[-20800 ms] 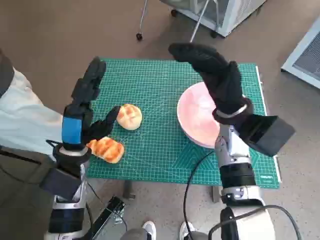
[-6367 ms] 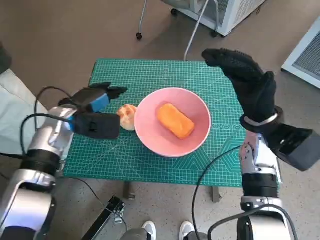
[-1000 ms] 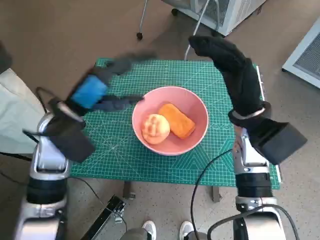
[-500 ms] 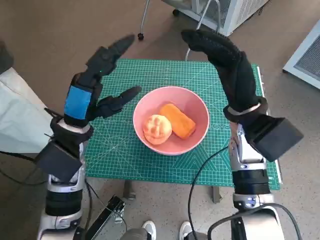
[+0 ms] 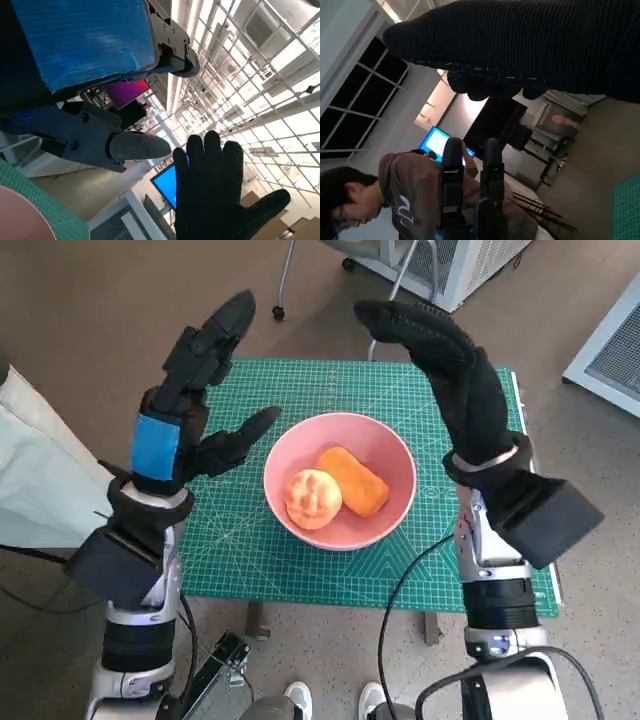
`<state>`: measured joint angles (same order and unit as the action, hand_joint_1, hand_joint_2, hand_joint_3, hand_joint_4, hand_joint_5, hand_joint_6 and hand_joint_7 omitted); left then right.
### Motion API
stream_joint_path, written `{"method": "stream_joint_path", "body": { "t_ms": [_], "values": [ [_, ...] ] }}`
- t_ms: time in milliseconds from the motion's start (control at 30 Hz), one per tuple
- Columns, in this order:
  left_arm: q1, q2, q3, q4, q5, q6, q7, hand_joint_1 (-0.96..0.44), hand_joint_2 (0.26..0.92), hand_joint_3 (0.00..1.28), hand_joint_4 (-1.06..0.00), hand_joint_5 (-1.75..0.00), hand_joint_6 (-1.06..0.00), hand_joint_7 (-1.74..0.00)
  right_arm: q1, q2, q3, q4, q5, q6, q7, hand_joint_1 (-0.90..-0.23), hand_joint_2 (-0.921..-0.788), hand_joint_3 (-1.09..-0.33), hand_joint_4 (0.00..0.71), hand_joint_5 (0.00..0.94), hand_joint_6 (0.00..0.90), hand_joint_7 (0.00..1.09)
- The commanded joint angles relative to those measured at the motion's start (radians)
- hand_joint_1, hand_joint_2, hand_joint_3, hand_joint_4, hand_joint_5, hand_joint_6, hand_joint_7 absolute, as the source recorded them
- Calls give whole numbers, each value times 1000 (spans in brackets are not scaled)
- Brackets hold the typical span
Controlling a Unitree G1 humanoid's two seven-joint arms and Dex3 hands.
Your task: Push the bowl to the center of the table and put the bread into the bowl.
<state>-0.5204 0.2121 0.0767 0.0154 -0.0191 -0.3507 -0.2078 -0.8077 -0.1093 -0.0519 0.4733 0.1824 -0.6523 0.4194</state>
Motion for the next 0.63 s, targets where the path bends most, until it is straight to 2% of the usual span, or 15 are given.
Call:
{"method": "stream_joint_path", "body": {
  "t_ms": [33,400,633],
  "values": [
    [-22,-12,-14,-7,-24,7,-7,-402,921,286,-292,-5,-264,-264,21,-6,6,10,-11,-8,5,-641,-921,-788,130,146,-1,630],
    [-34,-6,-24,-25,-74,41,-45,-387,921,294,-289,-3,-261,-287,51,-18,4,-32,-19,1,-2,-656,-921,-796,135,128,-1,598],
    [-32,-9,-30,-45,-102,63,-68,-389,921,295,-289,-2,-254,-299,72,-23,1,-66,-11,17,-2,-670,-921,-802,133,120,-1,593]
  ]
}}
